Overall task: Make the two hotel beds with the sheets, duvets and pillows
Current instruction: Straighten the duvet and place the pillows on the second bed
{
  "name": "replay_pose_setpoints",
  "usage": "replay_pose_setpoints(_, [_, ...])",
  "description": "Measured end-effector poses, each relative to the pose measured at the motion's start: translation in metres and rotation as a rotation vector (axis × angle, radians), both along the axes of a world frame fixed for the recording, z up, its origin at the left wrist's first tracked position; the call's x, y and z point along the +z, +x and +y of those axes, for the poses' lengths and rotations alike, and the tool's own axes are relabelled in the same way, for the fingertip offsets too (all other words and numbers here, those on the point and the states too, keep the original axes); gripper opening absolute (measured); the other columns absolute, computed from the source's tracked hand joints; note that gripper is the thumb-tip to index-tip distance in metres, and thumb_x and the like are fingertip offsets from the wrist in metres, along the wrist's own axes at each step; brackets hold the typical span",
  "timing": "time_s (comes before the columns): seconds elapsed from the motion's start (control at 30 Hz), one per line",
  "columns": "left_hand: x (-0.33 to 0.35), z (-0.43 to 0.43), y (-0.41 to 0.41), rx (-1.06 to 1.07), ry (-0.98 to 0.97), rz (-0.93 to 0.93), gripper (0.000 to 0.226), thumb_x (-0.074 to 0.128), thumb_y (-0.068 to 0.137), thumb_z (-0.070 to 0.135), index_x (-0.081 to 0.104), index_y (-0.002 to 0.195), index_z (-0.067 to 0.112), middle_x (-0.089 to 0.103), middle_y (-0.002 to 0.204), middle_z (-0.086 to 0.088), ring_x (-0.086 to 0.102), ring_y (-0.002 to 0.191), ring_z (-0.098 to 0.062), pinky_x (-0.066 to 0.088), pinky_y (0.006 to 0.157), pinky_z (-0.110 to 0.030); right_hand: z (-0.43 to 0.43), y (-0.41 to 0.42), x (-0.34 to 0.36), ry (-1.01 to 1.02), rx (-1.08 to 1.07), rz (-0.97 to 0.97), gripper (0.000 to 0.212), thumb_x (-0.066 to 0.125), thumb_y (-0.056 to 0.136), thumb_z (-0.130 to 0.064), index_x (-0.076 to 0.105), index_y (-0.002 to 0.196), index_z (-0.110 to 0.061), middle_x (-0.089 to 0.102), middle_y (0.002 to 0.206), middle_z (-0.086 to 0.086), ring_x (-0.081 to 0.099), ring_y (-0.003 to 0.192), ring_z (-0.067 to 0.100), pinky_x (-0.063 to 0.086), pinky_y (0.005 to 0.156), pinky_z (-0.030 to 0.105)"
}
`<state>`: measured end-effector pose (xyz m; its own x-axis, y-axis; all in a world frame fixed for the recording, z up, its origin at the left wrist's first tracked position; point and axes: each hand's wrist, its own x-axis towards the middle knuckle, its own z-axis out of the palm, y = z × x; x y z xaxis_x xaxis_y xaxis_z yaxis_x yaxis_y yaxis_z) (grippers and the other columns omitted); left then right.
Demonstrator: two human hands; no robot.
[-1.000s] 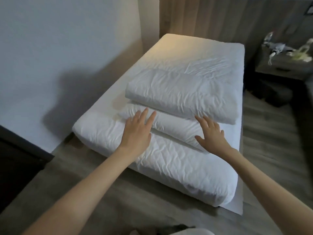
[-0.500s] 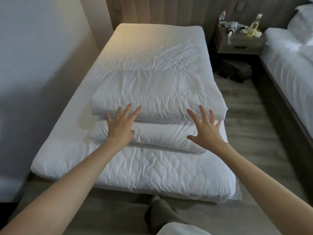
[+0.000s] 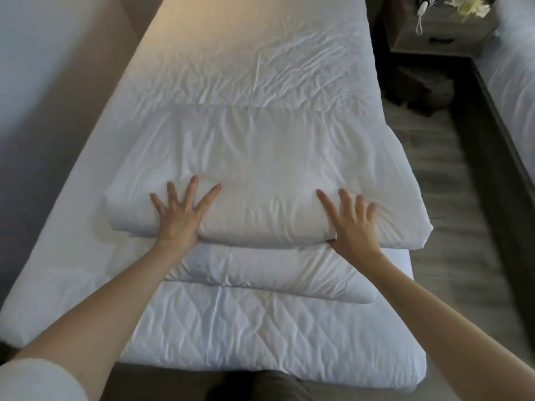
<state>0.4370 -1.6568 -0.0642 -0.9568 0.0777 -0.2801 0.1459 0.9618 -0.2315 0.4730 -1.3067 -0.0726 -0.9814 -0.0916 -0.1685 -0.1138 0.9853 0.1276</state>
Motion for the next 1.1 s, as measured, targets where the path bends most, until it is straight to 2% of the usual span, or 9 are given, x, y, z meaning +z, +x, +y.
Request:
replay_pose_setpoints(0.07, [-0.01, -0.005, -0.017, -0.053, -0.009, 0.013, 0.108, 0.083, 0.064, 0.044, 0.019, 0.152, 0.036, 0.028, 0.152, -0.007, 0.038, 0.124, -0.047, 0.031, 0.098, -0.067, 0.003, -0.011, -0.008, -0.087, 0.005, 0.039, 0.108, 0.083, 0.054, -0.018, 0.027, 0.147, -0.021, 0.046, 0.129, 0.017, 0.049, 0.106, 0.043, 0.043, 0.092, 0.055])
replay_pose_setpoints(0.13, [-0.012, -0.009, -0.03, -0.125, 0.045, 0.039, 0.096, 0.089, 0.055, 0.031, 0.042, 0.139, 0.026, 0.051, 0.123, -0.011, 0.054, 0.093, -0.038, 0.05, 0.076, -0.049, 0.002, -0.02, -0.009, -0.207, -0.008, 0.088, 0.087, 0.079, 0.053, -0.009, 0.041, 0.131, -0.015, 0.054, 0.113, 0.01, 0.053, 0.092, 0.034, 0.051, 0.079, 0.046])
replay_pose_setpoints(0.2, [-0.005, -0.009, -0.039, -0.162, 0.121, 0.056, 0.077, 0.084, 0.057, 0.013, 0.054, 0.126, 0.021, 0.056, 0.104, -0.013, 0.055, 0.078, -0.036, 0.047, 0.063, -0.039, -0.001, -0.028, -0.004, -0.304, -0.024, 0.115, 0.067, 0.08, 0.052, -0.007, 0.054, 0.113, -0.011, 0.06, 0.099, 0.008, 0.059, 0.084, 0.033, 0.054, 0.067, 0.041])
replay_pose_setpoints(0.4, [0.041, -0.016, -0.04, -0.185, 0.157, 0.169, 0.059, 0.075, 0.054, 0.0, 0.059, 0.109, 0.012, 0.056, 0.087, -0.015, 0.055, 0.067, -0.036, 0.035, 0.054, -0.034, -0.008, -0.032, 0.032, -0.325, 0.037, 0.244, 0.037, 0.081, 0.048, -0.002, 0.065, 0.081, -0.008, 0.059, 0.066, 0.005, 0.057, 0.045, 0.032, 0.037, 0.045, 0.026])
replay_pose_setpoints(0.7, [0.098, -0.04, 0.016, -0.239, 0.202, 0.254, 0.053, 0.069, 0.07, 0.008, 0.053, 0.119, 0.016, 0.056, 0.103, -0.012, 0.056, 0.083, -0.037, 0.033, 0.055, -0.034, -0.021, 0.031, 0.085, -0.279, 0.044, 0.399, 0.022, 0.073, 0.06, -0.004, 0.058, 0.075, -0.01, 0.054, 0.063, 0.003, 0.054, 0.045, 0.033, 0.031, 0.046, 0.025])
replay_pose_setpoints(0.83, [0.081, -0.067, 0.063, -0.32, 0.219, 0.279, 0.057, 0.077, 0.052, 0.0, 0.059, 0.105, 0.014, 0.056, 0.085, -0.011, 0.054, 0.062, -0.034, 0.029, 0.046, -0.028, -0.042, 0.086, 0.076, -0.261, 0.01, 0.305, 0.029, 0.079, 0.061, -0.008, 0.067, 0.087, -0.013, 0.06, 0.072, 0.003, 0.06, 0.051, 0.035, 0.038, 0.043, 0.029])
replay_pose_setpoints(0.9, [0.065, -0.076, 0.084, -0.341, 0.201, 0.222, 0.063, 0.077, 0.049, -0.005, 0.06, 0.106, 0.015, 0.056, 0.086, -0.009, 0.054, 0.061, -0.031, 0.034, 0.044, -0.029, -0.054, 0.109, 0.064, -0.24, -0.076, 0.146, 0.035, 0.072, 0.073, -0.009, 0.065, 0.106, -0.017, 0.064, 0.095, 0.003, 0.066, 0.071, 0.036, 0.05, 0.056, 0.038])
replay_pose_setpoints(1.0, [0.031, -0.085, 0.112, -0.214, 0.116, -0.029, 0.068, 0.057, 0.08, -0.003, 0.039, 0.14, 0.023, 0.049, 0.131, -0.006, 0.058, 0.096, -0.032, 0.048, 0.076, -0.039, -0.067, 0.135, 0.039, -0.238, -0.289, -0.152, 0.044, 0.055, 0.093, -0.019, 0.046, 0.136, -0.026, 0.052, 0.135, -0.003, 0.056, 0.115, 0.029, 0.048, 0.087, 0.041])
replay_pose_setpoints(1.1, [0.017, -0.097, 0.12, -0.046, 0.118, -0.268, 0.079, 0.047, 0.095, 0.009, 0.001, 0.154, 0.035, 0.004, 0.162, 0.005, 0.044, 0.127, -0.035, 0.038, 0.102, -0.039, -0.071, 0.143, 0.034, -0.228, -0.298, -0.26, 0.061, 0.048, 0.094, -0.017, 0.024, 0.149, -0.028, 0.023, 0.157, -0.01, 0.028, 0.139, 0.024, 0.036, 0.105, 0.051])
